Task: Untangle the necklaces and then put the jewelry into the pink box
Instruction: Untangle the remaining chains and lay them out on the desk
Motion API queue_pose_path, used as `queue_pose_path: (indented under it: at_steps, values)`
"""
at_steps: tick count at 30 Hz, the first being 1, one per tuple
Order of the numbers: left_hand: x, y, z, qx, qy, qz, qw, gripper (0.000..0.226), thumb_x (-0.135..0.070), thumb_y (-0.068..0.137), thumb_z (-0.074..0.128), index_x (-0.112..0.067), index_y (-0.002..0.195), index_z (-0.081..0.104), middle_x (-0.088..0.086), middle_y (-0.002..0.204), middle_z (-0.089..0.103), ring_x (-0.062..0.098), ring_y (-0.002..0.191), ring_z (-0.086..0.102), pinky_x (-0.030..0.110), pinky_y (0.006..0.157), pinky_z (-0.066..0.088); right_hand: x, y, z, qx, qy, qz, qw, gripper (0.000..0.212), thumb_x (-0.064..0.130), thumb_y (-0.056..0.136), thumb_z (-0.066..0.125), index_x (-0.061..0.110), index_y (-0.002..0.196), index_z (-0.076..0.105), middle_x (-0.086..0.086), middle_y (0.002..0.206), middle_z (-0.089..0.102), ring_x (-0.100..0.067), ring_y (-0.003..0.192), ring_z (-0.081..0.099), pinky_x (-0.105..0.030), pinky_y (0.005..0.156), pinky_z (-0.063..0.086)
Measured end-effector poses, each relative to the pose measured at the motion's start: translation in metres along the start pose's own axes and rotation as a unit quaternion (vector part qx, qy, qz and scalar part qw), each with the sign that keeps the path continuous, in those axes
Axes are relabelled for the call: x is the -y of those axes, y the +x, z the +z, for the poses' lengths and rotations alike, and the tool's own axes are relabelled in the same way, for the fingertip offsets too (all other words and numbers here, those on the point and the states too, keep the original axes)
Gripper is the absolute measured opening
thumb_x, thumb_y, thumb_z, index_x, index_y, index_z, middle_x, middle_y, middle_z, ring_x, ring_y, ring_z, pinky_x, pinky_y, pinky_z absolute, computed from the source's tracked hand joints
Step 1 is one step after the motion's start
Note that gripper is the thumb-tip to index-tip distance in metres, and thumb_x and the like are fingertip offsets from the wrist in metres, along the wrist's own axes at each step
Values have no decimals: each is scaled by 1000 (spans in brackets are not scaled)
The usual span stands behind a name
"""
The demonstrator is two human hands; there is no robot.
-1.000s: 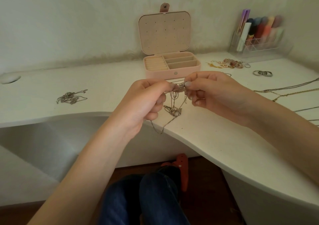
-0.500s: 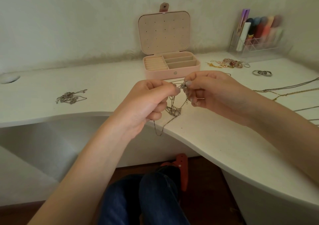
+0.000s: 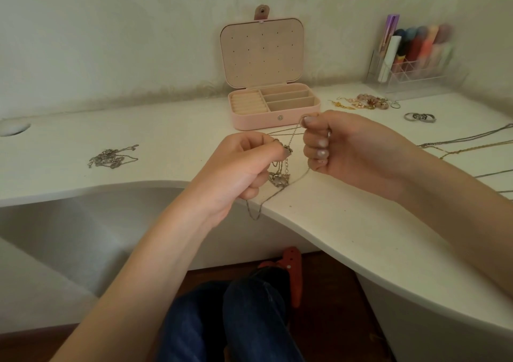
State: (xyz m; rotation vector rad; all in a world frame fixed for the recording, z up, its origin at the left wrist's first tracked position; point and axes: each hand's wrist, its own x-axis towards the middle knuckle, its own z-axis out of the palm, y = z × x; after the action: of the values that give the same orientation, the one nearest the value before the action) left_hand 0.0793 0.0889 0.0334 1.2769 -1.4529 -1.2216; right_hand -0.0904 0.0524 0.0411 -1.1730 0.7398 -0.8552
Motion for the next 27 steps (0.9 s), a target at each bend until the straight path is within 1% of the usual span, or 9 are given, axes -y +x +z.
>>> queue_pose_path:
  at_steps: [8, 14, 17, 19, 22, 23, 25, 26, 27]
  values:
    - [0, -1, -1, 11, 4, 8, 1000, 36, -11, 87, 59, -24, 54, 53, -7, 48, 20, 10, 41, 14, 16, 39, 13, 3, -2, -1, -22, -36, -17, 999, 11, 32, 74, 61, 22, 74, 66, 7, 57, 26, -8, 52, 24, -23, 59, 25]
    - [1, 0, -2, -3, -8, 12, 1000, 20, -13, 86, 64, -18, 67, 61, -7, 47, 21, 9, 40, 14, 16, 38, 11, 5, -5, 4, -25, -100, -48, 994, 20, 35, 80, 57, 22, 79, 72, 6, 51, 21, -13, 55, 17, -25, 59, 23]
    - [2, 1, -1, -26, -20, 17, 999, 7, -13, 85, 64, -14, 78, 63, -7, 47, 23, 8, 39, 15, 16, 38, 11, 6, -8, 4, -13, -207, -97, 973, 29, 39, 82, 53, 17, 79, 73, 4, 43, 31, -15, 52, 23, -17, 58, 36]
    - [3, 3, -1, -46, -28, 21, 998, 6, -10, 85, 63, -14, 80, 62, -8, 46, 24, 7, 37, 16, 15, 37, 11, 7, -10, 5, -11, -273, -119, 955, 32, 39, 83, 55, 15, 75, 73, 8, 41, 43, -11, 48, 35, -13, 65, 44]
    - [4, 5, -1, -73, -23, 37, 996, 9, -12, 84, 66, -15, 77, 62, -9, 45, 25, 6, 36, 16, 15, 38, 12, 7, -10, 6, -22, -338, -135, 931, 26, 35, 83, 62, 15, 71, 75, 7, 52, 59, -4, 53, 47, -15, 57, 40]
    - [4, 5, 0, -79, -11, 47, 996, 10, -14, 84, 68, -16, 75, 63, -10, 45, 25, 6, 36, 17, 16, 39, 13, 5, -10, 6, -33, -360, -138, 922, 25, 36, 83, 64, 17, 69, 75, 2, 57, 62, -9, 54, 48, -19, 58, 39]
    - [4, 5, 0, -90, 19, 68, 993, 12, -18, 83, 70, -17, 73, 65, -12, 42, 26, 5, 36, 19, 18, 38, 15, 0, -8, 5, -67, -396, -151, 903, 26, 43, 81, 66, 22, 67, 74, -16, 68, 63, -30, 62, 46, -27, 61, 35]
    - [4, 5, 1, -97, 34, 77, 992, 12, -19, 82, 71, -17, 72, 65, -13, 40, 26, 5, 36, 20, 18, 37, 16, -1, -6, 4, -86, -400, -161, 898, 26, 45, 79, 67, 22, 69, 73, -18, 75, 64, -31, 62, 45, -27, 61, 34]
    - [4, 5, 1, -106, 47, 86, 990, 12, -19, 82, 71, -16, 72, 65, -13, 39, 26, 5, 35, 20, 17, 37, 17, -2, -6, 5, -100, -394, -172, 897, 24, 45, 78, 68, 22, 73, 71, -11, 78, 67, -28, 62, 46, -26, 59, 36]
